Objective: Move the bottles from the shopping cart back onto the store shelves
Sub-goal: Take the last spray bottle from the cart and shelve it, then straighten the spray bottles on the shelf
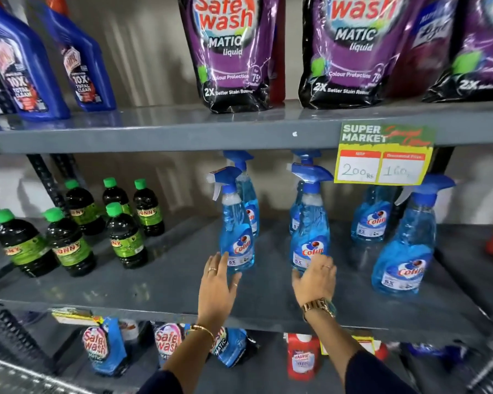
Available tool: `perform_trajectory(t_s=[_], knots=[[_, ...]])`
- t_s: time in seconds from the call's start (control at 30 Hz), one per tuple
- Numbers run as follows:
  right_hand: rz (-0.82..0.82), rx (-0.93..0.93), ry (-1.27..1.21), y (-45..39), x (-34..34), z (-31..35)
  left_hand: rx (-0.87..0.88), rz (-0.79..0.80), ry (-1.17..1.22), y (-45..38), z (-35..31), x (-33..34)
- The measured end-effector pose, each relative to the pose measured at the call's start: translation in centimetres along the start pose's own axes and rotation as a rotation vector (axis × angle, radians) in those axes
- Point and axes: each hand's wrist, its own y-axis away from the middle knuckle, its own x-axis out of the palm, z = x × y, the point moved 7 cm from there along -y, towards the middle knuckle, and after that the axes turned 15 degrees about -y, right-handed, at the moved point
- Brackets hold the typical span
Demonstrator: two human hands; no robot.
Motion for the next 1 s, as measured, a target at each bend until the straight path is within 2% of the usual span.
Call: perform_trajectory(t_s=[0.17, 0.3, 0.37, 0.63, 1.0], knots=[[-0.156, 0.161, -0.245, -0.5, 0.2, -1.4, 0.011, 0.146, -0.102, 2.1, 1.7, 3.4], [-0.172, 0.271, -0.356, -1.6, 1.3, -1.8, 0.056, 0.242, -0.36, 3.3, 2.2, 5.0], [-0.187, 0.302, -0.369, -2.2, 1.7, -1.8, 0.066, 0.265, -0.412, 3.1, 2.4, 5.4], [-0.178, 0.295, -0.287, -1.9, 2.2, -2.1, 0.067, 0.452, -0.427, 2.6, 2.5, 6.0], [-0.128, 0.283, -0.298, 0.1, 1.4, -2.7, 0.07, 0.509, -0.401, 2.5, 2.1, 5.8]])
